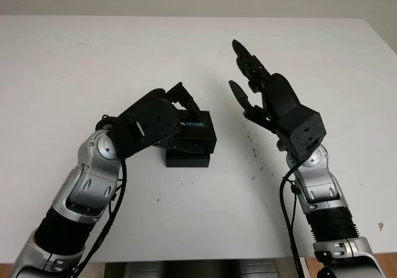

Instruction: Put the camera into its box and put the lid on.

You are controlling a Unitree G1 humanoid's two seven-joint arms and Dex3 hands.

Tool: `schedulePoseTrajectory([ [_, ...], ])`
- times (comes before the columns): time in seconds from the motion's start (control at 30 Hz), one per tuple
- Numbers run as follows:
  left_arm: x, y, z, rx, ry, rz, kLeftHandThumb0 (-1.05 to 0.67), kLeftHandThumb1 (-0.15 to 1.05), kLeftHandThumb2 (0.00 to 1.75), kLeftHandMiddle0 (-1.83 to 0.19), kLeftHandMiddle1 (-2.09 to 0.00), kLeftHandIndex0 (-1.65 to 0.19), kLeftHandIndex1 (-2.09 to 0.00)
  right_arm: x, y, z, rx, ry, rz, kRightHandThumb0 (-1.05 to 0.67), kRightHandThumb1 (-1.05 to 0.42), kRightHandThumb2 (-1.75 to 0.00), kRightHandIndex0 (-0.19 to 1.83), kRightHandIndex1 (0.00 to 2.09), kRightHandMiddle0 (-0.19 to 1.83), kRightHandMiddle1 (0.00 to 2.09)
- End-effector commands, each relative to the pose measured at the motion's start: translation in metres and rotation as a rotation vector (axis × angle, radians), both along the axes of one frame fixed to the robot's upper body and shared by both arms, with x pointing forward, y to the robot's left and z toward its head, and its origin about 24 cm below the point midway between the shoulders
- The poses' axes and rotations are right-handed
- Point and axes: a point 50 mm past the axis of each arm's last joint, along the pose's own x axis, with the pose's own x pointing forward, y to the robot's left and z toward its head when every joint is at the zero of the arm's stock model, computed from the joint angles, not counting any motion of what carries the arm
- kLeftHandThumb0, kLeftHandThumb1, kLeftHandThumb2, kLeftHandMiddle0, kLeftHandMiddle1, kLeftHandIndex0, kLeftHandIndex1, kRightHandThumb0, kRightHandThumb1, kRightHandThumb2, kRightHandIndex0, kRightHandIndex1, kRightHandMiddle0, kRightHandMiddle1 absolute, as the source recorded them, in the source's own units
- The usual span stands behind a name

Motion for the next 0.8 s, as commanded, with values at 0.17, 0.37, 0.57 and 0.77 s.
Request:
schedulePoseTrajectory([
  [0.17,-0.0051,0.0016,-0.0005,-0.019,0.013,0.009,-0.32,1.05,0.13,-0.03,-1.88,-0.01,-1.64,0.0017,-0.0018,0.0064,-0.006,-0.022,0.004,-0.72,-1.05,-0.52,0.13,0.06,0.13,0.06],
  [0.37,-0.0081,0.0028,0.0,-0.016,0.003,0.008,-0.32,1.05,0.13,-0.03,-1.9,-0.02,-1.63,0.0021,-0.0023,0.0066,-0.015,-0.028,-0.001,-0.72,-1.05,-0.53,0.15,0.06,0.14,0.06],
  [0.57,-0.0093,0.0057,-0.0006,0.002,-0.056,0.002,-0.33,1.05,0.16,-0.06,-1.95,-0.03,-1.62,0.0019,-0.0023,0.0058,-0.012,-0.017,0.008,-0.72,-1.05,-0.53,0.13,0.05,0.12,0.06],
  [0.77,-0.0074,0.0098,-0.0025,-0.011,-0.095,-0.021,-0.33,1.05,0.23,-0.13,-1.9,-0.03,-1.69,0.0018,-0.0034,0.0059,-0.006,-0.016,0.008,-0.72,-1.05,-0.52,0.14,0.06,0.13,0.06],
])
